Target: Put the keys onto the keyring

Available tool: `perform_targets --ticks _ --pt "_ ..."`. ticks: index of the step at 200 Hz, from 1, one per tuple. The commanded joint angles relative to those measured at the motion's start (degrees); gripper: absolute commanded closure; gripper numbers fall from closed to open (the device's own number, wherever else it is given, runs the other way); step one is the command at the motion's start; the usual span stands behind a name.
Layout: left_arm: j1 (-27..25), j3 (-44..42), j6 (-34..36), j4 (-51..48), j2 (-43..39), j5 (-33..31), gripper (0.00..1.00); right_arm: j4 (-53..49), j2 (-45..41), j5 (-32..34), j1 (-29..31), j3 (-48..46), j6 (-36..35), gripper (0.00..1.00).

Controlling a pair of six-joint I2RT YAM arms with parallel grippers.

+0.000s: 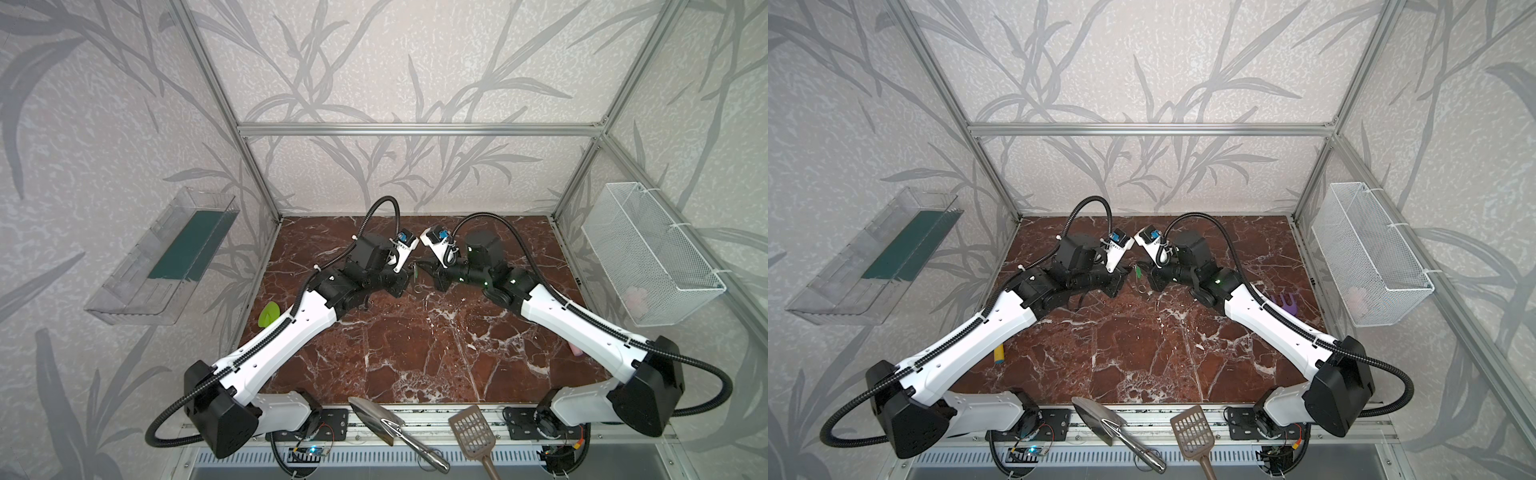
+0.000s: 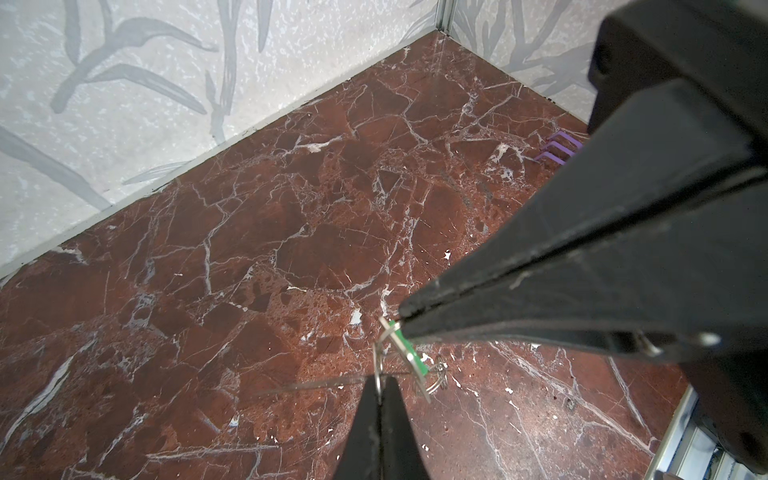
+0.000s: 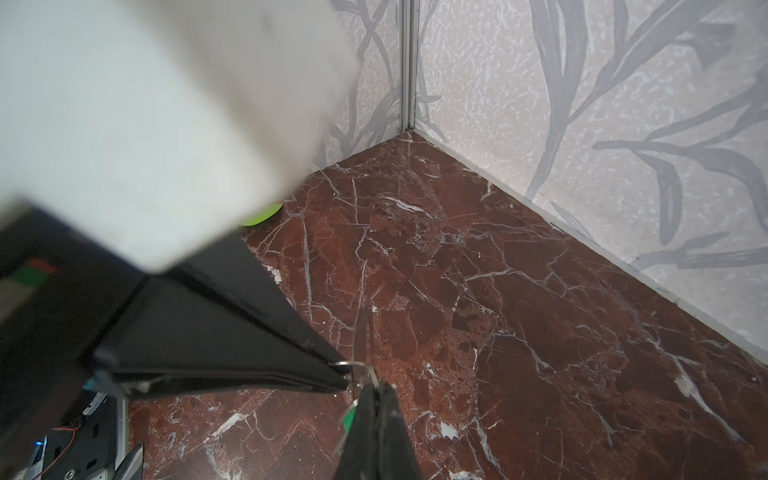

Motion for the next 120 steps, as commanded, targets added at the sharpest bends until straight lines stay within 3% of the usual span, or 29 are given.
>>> perform_targets --ticks 1,84,120 --pt "-1.0 0.0 1.2 1.2 -2.0 2.1 1.0 0.4 0.4 1.0 0.0 1.8 0.3 1.0" --pt "-1.3 -0.5 2.7 2.1 -2.5 2.9 1.0 -1.3 1.7 1.5 -0.1 3.1 -0.4 1.0" --pt "-1.3 -0.5 3.2 2.5 -2.5 2.4 1.0 -3.6 2.3 -1.5 -0.7 4.5 -1.2 1.0"
